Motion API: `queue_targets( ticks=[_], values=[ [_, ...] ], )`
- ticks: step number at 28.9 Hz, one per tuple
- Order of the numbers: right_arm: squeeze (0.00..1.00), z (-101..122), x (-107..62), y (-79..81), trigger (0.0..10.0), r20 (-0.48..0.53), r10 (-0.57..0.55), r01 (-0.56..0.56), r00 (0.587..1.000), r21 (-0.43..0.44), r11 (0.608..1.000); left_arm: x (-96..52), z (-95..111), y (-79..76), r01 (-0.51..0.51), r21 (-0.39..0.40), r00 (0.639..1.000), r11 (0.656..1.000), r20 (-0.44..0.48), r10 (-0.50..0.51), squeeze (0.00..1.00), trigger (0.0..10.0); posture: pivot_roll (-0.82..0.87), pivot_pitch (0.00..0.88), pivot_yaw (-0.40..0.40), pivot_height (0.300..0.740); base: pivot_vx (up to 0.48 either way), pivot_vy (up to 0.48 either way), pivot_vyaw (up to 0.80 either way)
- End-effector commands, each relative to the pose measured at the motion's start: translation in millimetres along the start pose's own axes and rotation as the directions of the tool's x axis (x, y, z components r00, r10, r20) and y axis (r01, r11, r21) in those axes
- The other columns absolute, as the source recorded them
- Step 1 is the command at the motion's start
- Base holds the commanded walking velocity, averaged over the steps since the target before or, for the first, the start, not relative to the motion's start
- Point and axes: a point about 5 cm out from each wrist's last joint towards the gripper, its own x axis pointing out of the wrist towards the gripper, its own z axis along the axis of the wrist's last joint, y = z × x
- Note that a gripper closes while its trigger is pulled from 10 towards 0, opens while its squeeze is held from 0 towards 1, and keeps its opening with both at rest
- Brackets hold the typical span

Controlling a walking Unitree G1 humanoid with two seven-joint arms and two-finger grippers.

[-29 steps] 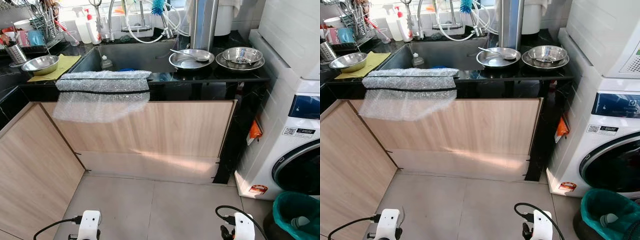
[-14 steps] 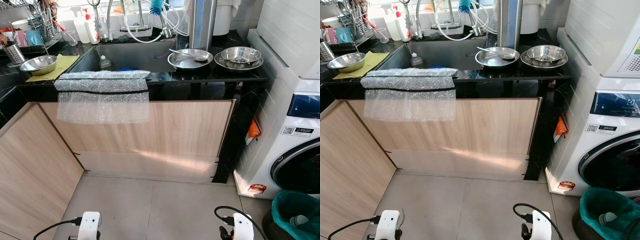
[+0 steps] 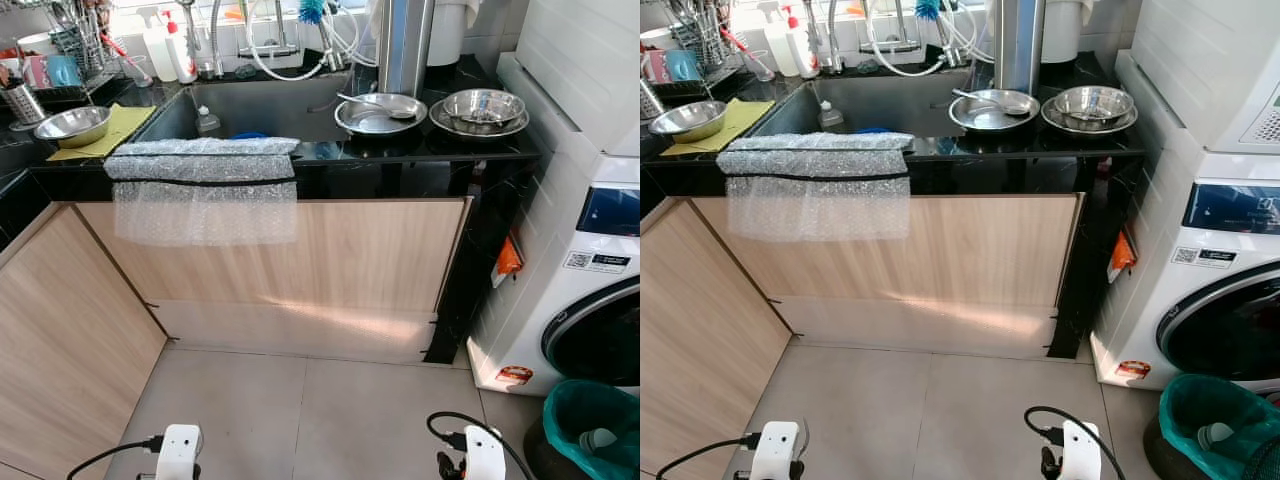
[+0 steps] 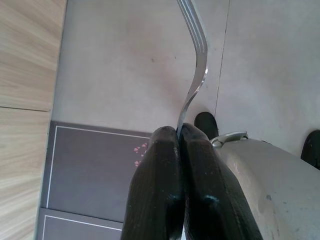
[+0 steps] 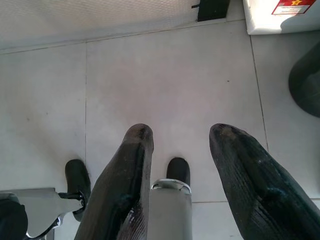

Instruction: Kitchen organization

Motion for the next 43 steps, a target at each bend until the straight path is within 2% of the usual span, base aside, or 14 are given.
queue_targets(
  ticks=[1, 25, 36, 43],
  values=[
    [0.0, -0.5, 0.3, 1.2, 10.0, -0.008, 0.005, -0.005, 1.0, -0.003, 1.0, -0.9, -4.7, 1.5, -0.004, 0.004, 1.0, 1.0, -0.023, 0.004, 0.0, 10.0, -0.05, 0.03, 0.07, 0.74, 0.0, 0.0, 0.0],
    [0.0, 4.2, -1.8, -18.9, 10.0, -0.002, -0.027, 0.027, 1.0, -0.025, 0.999, -1.9, -14.6, -18.7, 0.025, -0.03, 0.999, 0.999, -0.046, -0.026, 0.0, 10.0, -0.08, 0.005, 0.014, 0.74, 0.0, 0.0, 0.0],
    [0.0, 4.1, -1.0, -15.0, 10.0, -0.005, -0.019, 0.019, 1.0, -0.025, 1.0, -2.6, -16.9, -18.4, 0.024, -0.029, 0.998, 0.999, -0.05, -0.025, 0.0, 10.0, -0.06, 0.0, 0.024, 0.74, 0.0, 0.0, 0.0],
    [0.0, 4.0, -1.0, -14.2, 10.0, -0.003, -0.013, 0.013, 1.0, -0.023, 1.0, -1.8, -10.5, -12.6, 0.004, -0.005, 1.0, 1.0, -0.015, -0.004, 0.0, 10.0, -0.06, 0.0, 0.029, 0.74, 0.0, 0.0, 0.0]
  ],
)
